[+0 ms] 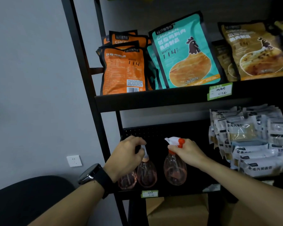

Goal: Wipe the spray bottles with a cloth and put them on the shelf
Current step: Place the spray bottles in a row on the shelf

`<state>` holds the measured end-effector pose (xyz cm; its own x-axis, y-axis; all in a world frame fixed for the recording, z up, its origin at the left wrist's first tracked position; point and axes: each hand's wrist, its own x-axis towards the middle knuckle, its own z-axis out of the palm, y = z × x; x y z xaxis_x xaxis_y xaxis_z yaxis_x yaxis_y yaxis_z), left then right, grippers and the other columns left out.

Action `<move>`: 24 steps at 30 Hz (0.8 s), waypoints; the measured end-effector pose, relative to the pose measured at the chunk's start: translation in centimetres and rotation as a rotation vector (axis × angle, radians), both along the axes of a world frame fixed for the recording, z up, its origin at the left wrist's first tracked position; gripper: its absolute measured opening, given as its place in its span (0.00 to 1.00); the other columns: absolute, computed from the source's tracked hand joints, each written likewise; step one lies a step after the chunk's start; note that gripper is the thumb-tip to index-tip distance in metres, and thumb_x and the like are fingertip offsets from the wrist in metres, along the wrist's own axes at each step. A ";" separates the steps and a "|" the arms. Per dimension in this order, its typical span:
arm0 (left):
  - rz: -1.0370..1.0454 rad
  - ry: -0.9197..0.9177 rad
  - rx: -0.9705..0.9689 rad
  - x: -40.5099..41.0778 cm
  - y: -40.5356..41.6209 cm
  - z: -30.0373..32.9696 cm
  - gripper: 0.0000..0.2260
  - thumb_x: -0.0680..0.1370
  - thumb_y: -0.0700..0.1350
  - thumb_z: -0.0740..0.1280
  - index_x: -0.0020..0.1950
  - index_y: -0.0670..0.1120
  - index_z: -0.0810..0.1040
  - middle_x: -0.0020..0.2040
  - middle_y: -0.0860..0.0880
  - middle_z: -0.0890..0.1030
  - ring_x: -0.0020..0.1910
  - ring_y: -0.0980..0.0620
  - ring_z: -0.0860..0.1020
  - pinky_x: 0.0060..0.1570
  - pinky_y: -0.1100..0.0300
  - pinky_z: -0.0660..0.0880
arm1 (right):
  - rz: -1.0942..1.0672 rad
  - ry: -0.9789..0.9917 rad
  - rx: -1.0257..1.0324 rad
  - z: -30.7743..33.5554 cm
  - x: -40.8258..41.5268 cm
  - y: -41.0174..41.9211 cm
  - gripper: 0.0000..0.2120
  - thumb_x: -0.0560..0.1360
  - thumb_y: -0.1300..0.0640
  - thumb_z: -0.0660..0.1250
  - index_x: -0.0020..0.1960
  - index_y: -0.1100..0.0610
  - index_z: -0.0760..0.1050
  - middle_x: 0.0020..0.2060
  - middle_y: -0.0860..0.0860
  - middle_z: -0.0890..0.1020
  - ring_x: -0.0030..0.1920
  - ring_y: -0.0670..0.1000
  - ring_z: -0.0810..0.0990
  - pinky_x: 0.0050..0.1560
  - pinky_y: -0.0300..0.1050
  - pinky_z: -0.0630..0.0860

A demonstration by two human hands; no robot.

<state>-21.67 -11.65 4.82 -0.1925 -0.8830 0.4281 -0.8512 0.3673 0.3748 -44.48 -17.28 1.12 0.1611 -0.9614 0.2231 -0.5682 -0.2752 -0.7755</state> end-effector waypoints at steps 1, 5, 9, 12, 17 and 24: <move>0.000 0.001 0.000 0.1 -0.3 -0.2 0.13 0.80 0.44 0.63 0.65 0.50 0.78 0.61 0.55 0.77 0.58 0.58 0.75 0.48 0.82 0.63 | -0.020 -0.014 0.019 -0.5 0.2 -0.4 0.14 0.75 0.51 0.68 0.60 0.44 0.80 0.46 0.47 0.86 0.50 0.46 0.83 0.54 0.44 0.77; -0.008 -0.002 0.012 0.3 -1.8 -1.0 0.13 0.80 0.43 0.63 0.64 0.49 0.78 0.62 0.55 0.76 0.59 0.58 0.75 0.52 0.78 0.64 | -0.114 -0.022 0.060 -1.9 1.2 -2.1 0.13 0.74 0.50 0.69 0.44 0.61 0.81 0.36 0.55 0.84 0.38 0.53 0.83 0.40 0.47 0.77; -0.006 0.011 0.018 0.1 -3.3 -1.8 0.12 0.80 0.44 0.63 0.64 0.50 0.78 0.63 0.55 0.75 0.60 0.58 0.74 0.55 0.74 0.65 | -0.107 -0.029 0.067 -2.8 2.1 -2.9 0.11 0.76 0.50 0.68 0.37 0.55 0.78 0.31 0.52 0.80 0.33 0.49 0.79 0.33 0.43 0.72; -0.018 0.035 0.041 -0.3 -4.1 -2.3 0.13 0.81 0.43 0.63 0.64 0.48 0.77 0.63 0.54 0.74 0.49 0.63 0.74 0.46 0.82 0.65 | -0.112 -0.003 0.063 -3.5 2.7 -3.5 0.12 0.76 0.49 0.68 0.35 0.51 0.75 0.29 0.48 0.78 0.30 0.46 0.77 0.30 0.40 0.69; -0.030 0.091 0.044 -0.6 -4.7 -3.0 0.12 0.80 0.41 0.64 0.63 0.46 0.78 0.62 0.53 0.74 0.38 0.66 0.73 0.41 0.83 0.66 | -0.112 0.021 0.062 -4.3 3.2 -3.9 0.11 0.75 0.48 0.68 0.39 0.55 0.77 0.33 0.49 0.81 0.35 0.48 0.80 0.34 0.42 0.73; -0.011 0.076 0.055 -0.3 -5.4 -3.2 0.13 0.80 0.42 0.63 0.64 0.48 0.78 0.63 0.54 0.74 0.44 0.65 0.73 0.43 0.84 0.64 | -0.121 0.037 0.073 -4.8 3.2 -3.8 0.17 0.76 0.48 0.68 0.31 0.51 0.69 0.27 0.46 0.75 0.28 0.45 0.74 0.28 0.39 0.67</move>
